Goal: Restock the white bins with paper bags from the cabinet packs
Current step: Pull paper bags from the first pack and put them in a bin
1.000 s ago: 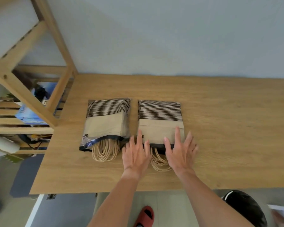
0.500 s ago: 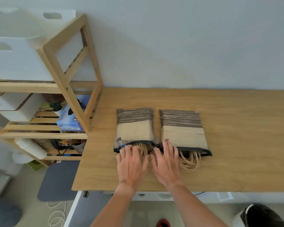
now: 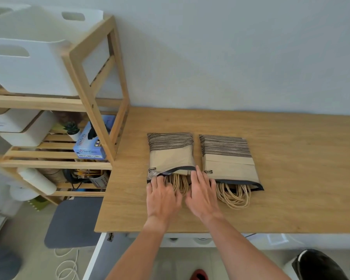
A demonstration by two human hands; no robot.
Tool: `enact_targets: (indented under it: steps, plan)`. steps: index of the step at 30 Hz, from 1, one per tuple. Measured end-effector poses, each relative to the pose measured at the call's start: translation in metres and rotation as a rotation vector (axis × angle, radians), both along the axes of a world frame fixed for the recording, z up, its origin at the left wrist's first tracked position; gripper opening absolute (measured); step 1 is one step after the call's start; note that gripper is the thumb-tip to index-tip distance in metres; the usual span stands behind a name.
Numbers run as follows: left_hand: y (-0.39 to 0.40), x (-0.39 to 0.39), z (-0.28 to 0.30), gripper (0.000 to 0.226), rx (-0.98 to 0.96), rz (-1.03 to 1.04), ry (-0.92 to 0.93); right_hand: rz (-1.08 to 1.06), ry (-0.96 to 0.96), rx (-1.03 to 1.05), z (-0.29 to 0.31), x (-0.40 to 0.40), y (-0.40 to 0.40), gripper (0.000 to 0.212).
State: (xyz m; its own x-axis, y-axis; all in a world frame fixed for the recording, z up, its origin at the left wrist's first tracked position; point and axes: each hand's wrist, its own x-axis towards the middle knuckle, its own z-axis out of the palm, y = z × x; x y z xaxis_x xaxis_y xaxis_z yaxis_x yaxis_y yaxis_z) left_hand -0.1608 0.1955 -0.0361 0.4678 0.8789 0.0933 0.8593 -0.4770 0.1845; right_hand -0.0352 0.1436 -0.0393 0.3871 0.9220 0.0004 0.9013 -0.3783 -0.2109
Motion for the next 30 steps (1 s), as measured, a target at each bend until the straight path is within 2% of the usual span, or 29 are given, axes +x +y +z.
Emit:
enact_targets:
  steps: [3, 5, 8, 12, 15, 23, 26, 28, 30]
  plan:
    - [-0.012, 0.003, -0.006, 0.054, -0.007, -0.036, 0.059, -0.009, -0.022, -0.022, 0.001, 0.003, -0.001, 0.081]
    - [-0.019, 0.005, -0.007, 0.051, -0.006, -0.043, 0.077, -0.004, -0.046, -0.030, 0.001, 0.005, -0.003, 0.087]
    - [-0.023, 0.010, -0.004, 0.031, 0.023, -0.050, 0.017, 0.003, -0.066, -0.013, 0.001, 0.009, -0.005, 0.080]
    - [-0.019, 0.012, -0.003, 0.026, 0.058, -0.075, -0.055, 0.001, -0.076, 0.006, 0.004, 0.012, -0.006, 0.075]
    - [-0.018, 0.013, -0.004, 0.027, 0.077, -0.104, -0.054, 0.006, -0.076, 0.039, 0.006, 0.011, -0.004, 0.071]
    - [-0.014, 0.021, -0.005, 0.024, -0.003, -0.082, 0.096, 0.029, -0.097, 0.053, 0.009, 0.020, -0.006, 0.067]
    - [-0.015, 0.014, -0.003, 0.023, 0.028, -0.052, 0.022, 0.072, -0.067, 0.046, 0.011, 0.022, -0.007, 0.066]
    - [-0.018, 0.008, -0.005, 0.027, 0.087, -0.098, -0.012, 0.094, -0.050, 0.078, 0.014, 0.023, -0.006, 0.068]
    - [-0.023, 0.002, -0.010, 0.033, 0.129, -0.201, 0.059, 0.123, -0.027, 0.124, 0.017, 0.024, -0.003, 0.067]
